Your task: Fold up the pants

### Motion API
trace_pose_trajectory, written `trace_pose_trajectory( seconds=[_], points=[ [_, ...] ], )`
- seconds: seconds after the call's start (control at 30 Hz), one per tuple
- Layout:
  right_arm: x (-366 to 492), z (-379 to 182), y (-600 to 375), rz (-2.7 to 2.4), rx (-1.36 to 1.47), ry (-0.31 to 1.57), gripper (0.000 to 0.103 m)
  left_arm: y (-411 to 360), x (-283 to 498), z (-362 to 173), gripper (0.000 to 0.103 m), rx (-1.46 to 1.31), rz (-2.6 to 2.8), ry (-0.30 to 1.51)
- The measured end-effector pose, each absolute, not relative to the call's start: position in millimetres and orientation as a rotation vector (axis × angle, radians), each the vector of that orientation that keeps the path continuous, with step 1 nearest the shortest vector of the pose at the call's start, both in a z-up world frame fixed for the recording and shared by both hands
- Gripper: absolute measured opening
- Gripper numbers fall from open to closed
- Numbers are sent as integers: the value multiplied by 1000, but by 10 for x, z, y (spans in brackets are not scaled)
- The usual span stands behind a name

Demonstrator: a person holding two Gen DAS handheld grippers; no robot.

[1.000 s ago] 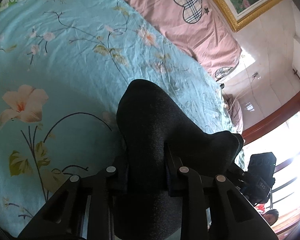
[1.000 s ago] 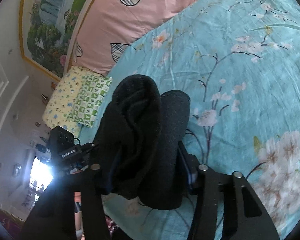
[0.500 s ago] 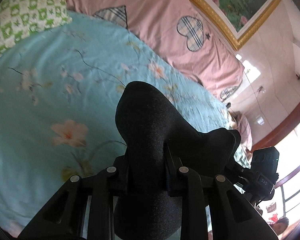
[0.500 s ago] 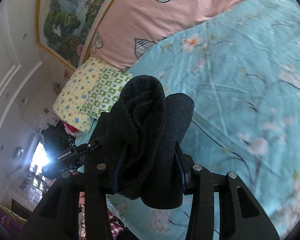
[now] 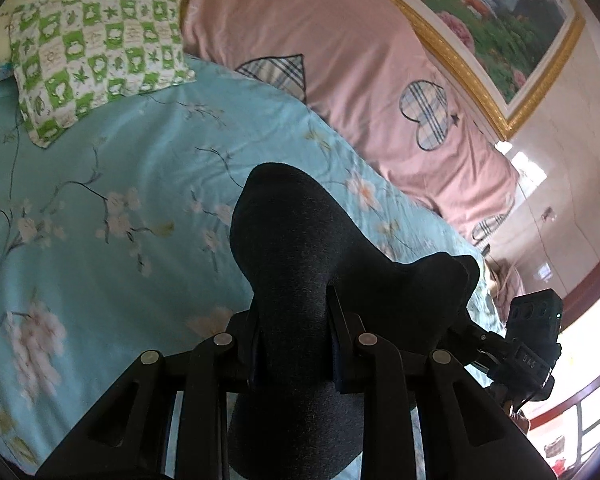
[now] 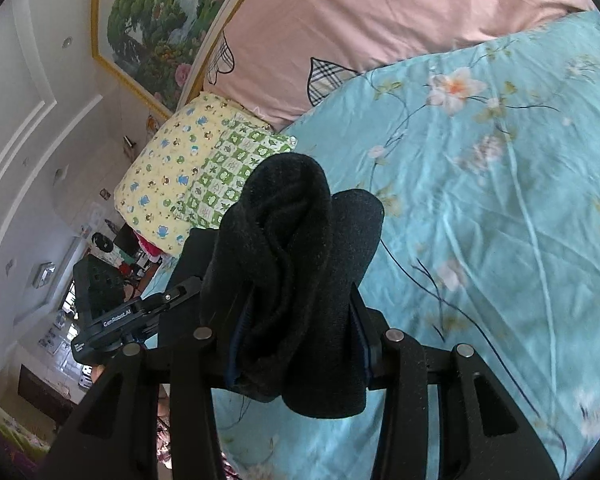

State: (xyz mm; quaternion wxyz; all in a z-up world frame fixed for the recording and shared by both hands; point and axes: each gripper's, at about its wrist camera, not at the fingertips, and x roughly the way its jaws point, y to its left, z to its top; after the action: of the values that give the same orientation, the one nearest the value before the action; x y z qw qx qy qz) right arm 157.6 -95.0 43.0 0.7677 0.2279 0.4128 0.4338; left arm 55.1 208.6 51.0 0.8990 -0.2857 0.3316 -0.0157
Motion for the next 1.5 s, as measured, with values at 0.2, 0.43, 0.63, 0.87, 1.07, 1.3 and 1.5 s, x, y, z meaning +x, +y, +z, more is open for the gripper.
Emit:
trace_pose_trajectory(
  seconds=[0.2, 0.43, 0.63, 0.87, 1.07, 1.3, 1.5],
  points=[
    [1769, 440, -658, 970, 462, 895, 45, 2308, 705, 496, 25, -603, 18, 681],
    [2042, 399, -369, 987, 443, 910, 45, 2540, 896, 454, 25, -606, 65, 683],
    [2236, 304, -182, 1000, 433, 933, 45, 2671, 994, 369, 25, -600, 93, 695],
    [2314, 120, -47, 962, 380, 976, 51, 2713, 1049, 176, 27, -591, 126, 739],
    [2409, -15, -220, 893, 405, 953, 55, 2641, 1047, 91, 37, -544, 160, 758],
    [2402, -6, -260, 869, 373, 937, 56, 2629, 973, 62, 62, -519, 255, 766],
    [2280, 88, -214, 868, 319, 915, 63, 2596, 804, 123, 66, -499, 274, 749]
  ],
)
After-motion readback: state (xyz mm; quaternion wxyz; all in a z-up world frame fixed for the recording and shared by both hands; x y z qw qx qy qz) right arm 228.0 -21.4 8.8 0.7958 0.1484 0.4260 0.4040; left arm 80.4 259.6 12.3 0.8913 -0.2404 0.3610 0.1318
